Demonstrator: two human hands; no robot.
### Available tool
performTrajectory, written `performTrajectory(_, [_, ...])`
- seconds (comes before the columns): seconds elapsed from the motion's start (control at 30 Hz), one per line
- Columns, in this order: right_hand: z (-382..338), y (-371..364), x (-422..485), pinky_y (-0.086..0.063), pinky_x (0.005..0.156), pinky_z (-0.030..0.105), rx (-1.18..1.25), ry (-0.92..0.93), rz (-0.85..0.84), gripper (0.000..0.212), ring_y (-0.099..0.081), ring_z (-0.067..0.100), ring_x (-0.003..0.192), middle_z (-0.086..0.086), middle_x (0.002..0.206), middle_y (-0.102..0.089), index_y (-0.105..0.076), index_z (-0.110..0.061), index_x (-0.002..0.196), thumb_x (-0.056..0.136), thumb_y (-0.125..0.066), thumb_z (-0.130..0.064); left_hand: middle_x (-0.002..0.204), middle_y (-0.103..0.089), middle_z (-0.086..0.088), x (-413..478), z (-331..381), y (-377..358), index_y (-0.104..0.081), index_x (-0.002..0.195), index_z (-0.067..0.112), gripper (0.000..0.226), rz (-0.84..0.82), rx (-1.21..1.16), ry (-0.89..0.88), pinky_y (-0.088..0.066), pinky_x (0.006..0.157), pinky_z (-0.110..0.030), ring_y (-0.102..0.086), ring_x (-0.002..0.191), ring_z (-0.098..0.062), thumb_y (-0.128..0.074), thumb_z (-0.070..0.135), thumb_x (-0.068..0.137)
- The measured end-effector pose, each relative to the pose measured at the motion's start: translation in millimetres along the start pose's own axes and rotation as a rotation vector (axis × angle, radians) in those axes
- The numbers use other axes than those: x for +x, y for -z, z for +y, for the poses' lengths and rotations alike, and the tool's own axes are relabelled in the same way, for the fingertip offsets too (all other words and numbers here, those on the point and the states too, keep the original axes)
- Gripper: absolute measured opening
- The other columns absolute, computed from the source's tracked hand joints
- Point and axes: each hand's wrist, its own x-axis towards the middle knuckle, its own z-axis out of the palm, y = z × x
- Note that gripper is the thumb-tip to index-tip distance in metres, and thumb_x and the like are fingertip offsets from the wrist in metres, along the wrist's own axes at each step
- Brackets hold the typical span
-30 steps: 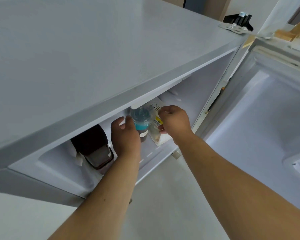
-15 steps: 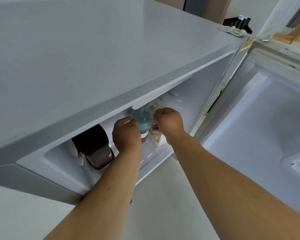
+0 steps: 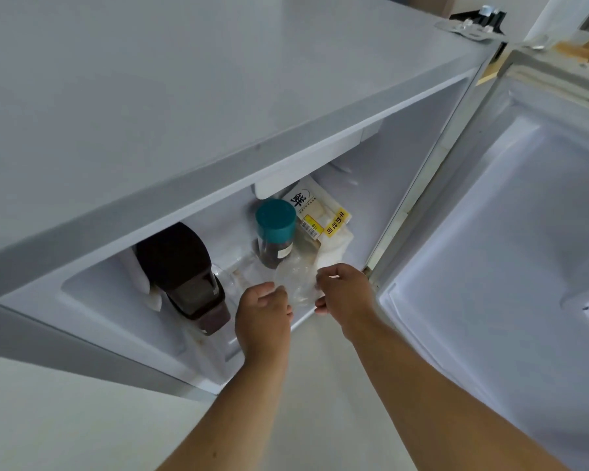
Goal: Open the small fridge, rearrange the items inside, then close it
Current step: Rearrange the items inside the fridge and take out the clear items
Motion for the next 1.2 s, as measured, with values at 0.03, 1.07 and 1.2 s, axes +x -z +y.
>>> performTrajectory(0.03, [3, -1, 3, -0.063, 0.054, 0.033, -0.020, -0.010, 0.001, 0.010, -0.070, 0.017, 0.051, 0.009, 0.083, -0.074, -0.073, -0.016, 0.094, 0.097, -0.063, -0.014, 0.097, -0.076, 0.007, 3, -5, 0, -0.067, 0.092, 0.031, 0.013, 0.010, 0.009, 0.022, -0.064, 0.074, -0.033, -0.076, 0.073, -0.011, -0.073, 0.019, 0.094])
performTrajectory(1.07, [-13, -59, -8, -0.051, 0.055, 0.007, -0.224, 0.191, -0.334, 0.041, -0.069, -0.009, 0.063, -0.015, 0.104, -0.063, -0.063, -0.030, 0.129, 0.095, -0.052, -0.011, 0.171, -0.022, -0.003, -15, 0, 24, -0.045, 0.154, 0.020, 0.066, -0.047, 0.599, -0.248, -0.041, 0.097, -0.019, -0.045, 0.142, -0.009, -0.073, 0.029, 0.095])
performTrajectory(1.2, [-26, -68, -2, -0.063, 0.081, 0.031, -0.174, 0.084, -0.381, 0.046, -0.077, 0.016, 0.084, -0.001, 0.115, -0.064, -0.055, -0.028, 0.140, 0.097, -0.052, -0.012, 0.169, -0.026, -0.012, 1, 8, 15, -0.039, 0.156, 0.014, 0.065, -0.036, 0.607, -0.198, -0.040, 0.111, -0.033, -0.028, 0.154, -0.019, -0.068, 0.023, 0.099])
